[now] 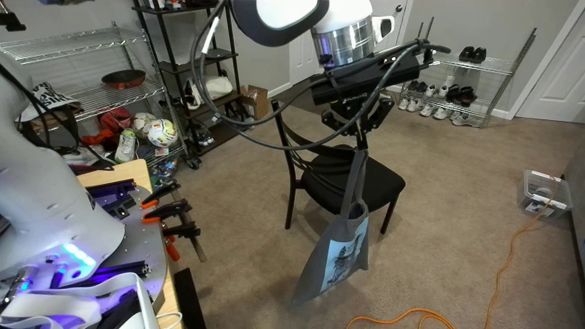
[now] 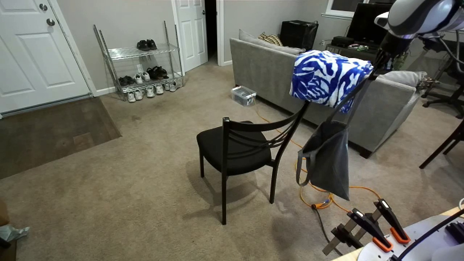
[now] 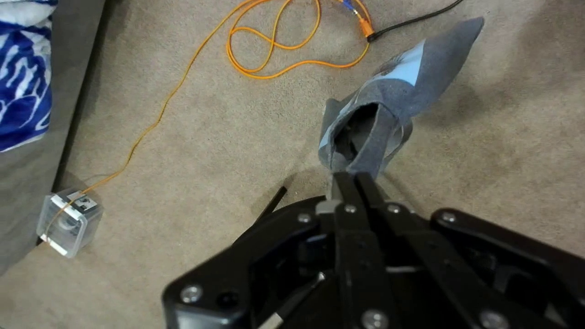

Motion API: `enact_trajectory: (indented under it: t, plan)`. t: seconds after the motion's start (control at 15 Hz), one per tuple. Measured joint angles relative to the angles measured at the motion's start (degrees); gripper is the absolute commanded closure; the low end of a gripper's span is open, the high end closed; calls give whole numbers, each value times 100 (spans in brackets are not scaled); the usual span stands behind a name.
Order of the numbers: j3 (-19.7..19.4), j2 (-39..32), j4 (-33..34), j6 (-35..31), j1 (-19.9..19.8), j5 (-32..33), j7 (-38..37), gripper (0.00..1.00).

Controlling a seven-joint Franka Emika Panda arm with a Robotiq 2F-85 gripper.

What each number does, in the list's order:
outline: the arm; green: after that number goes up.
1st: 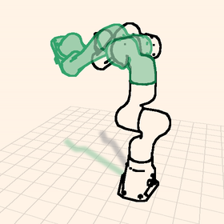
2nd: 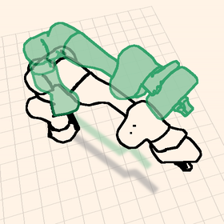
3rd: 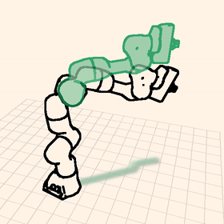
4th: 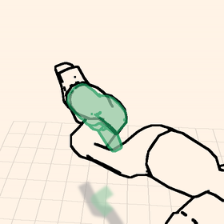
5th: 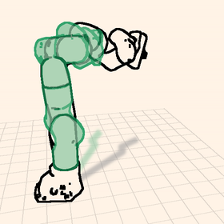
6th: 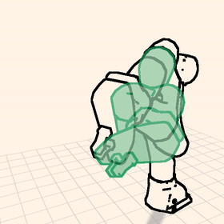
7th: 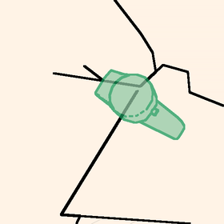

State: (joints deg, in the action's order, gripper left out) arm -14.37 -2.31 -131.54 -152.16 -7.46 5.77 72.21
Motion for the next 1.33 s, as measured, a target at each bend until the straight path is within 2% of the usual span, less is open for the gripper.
enact_trajectory:
  t: [0.53,1.33]
  plan:
    - [209,-688,751,135,-303,-100,0,96]
    - [280,-777,813,134,-363,-94,-6,99]
